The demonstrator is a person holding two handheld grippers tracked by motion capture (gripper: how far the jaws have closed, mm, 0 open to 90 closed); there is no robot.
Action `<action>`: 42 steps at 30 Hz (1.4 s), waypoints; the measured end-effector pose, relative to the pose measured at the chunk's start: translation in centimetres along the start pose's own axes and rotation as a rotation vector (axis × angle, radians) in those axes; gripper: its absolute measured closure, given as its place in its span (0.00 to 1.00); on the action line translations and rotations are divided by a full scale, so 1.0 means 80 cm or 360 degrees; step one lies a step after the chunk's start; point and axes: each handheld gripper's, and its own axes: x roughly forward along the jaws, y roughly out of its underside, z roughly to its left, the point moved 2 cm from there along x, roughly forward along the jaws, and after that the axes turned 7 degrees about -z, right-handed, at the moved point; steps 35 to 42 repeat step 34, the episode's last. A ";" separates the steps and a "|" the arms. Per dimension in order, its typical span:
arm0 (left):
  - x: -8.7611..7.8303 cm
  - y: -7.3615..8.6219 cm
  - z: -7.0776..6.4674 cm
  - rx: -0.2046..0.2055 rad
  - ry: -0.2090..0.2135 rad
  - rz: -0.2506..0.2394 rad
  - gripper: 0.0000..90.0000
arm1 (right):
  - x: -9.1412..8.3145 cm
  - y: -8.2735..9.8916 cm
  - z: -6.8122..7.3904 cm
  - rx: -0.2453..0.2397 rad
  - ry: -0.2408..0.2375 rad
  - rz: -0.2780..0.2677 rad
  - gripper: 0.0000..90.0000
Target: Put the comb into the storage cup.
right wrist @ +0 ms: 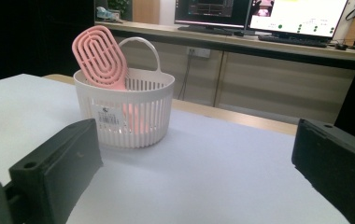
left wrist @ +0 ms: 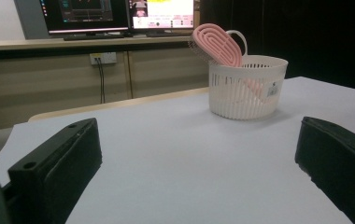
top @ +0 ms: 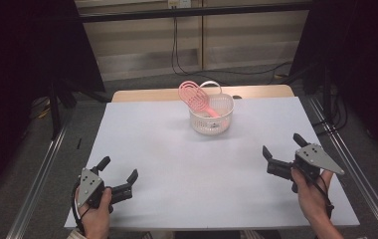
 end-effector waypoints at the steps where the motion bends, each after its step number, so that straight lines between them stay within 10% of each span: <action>1: 0.000 0.000 0.000 -0.0005 -0.0002 0.0002 0.01 | -0.003 0.002 -0.001 -0.0002 0.0010 0.0006 0.01; 25: -0.005 -0.002 -0.003 -0.0023 0.0006 -0.0011 0.01 | -0.055 0.040 -0.032 0.0038 0.0128 0.0075 0.00; 42: -0.001 -0.002 -0.001 -0.0031 0.0007 -0.0016 0.01 | -0.046 0.044 -0.030 0.0046 0.0111 0.0079 0.01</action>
